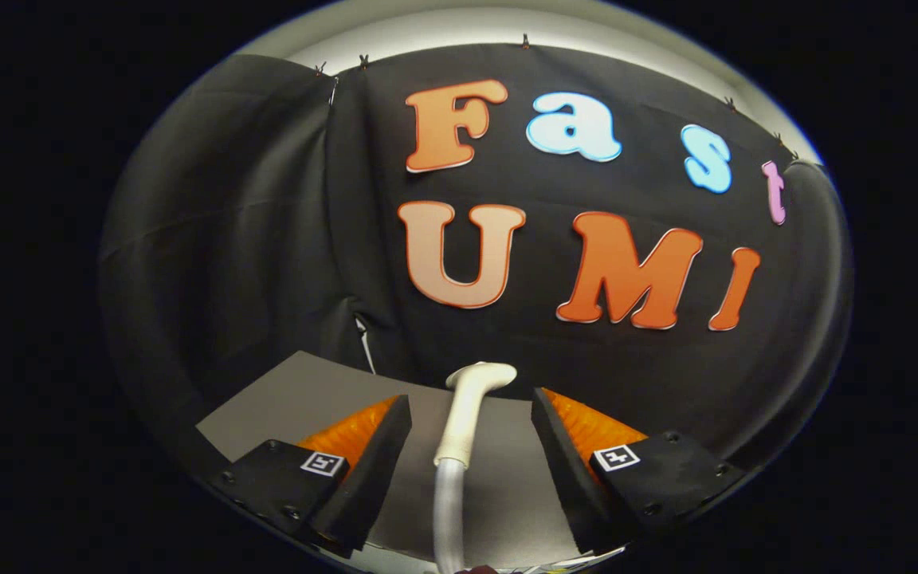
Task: Iron the clothes twice with a garment steamer, once on the left side and once on the right side.
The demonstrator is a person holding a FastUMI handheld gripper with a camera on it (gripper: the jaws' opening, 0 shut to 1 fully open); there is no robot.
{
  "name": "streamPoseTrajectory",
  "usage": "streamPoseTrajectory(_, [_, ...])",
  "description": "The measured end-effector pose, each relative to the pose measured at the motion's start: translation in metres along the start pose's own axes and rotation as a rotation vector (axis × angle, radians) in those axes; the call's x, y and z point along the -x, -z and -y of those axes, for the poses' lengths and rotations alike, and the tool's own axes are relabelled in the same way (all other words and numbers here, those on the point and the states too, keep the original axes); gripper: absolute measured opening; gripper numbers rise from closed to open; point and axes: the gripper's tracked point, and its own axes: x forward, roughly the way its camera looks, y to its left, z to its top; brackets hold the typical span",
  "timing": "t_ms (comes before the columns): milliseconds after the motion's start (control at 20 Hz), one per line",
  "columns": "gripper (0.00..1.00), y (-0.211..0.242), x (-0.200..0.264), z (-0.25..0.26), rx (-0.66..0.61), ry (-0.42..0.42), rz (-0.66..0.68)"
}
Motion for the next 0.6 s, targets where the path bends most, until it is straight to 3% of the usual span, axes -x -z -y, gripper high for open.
streamPoseTrajectory(300, [0.98, 0.038, -0.072, 0.006, 0.09, 0.066, -0.134])
streamPoseTrajectory(600, [0.97, 0.069, -0.095, -0.003, 0.044, 0.036, -0.268])
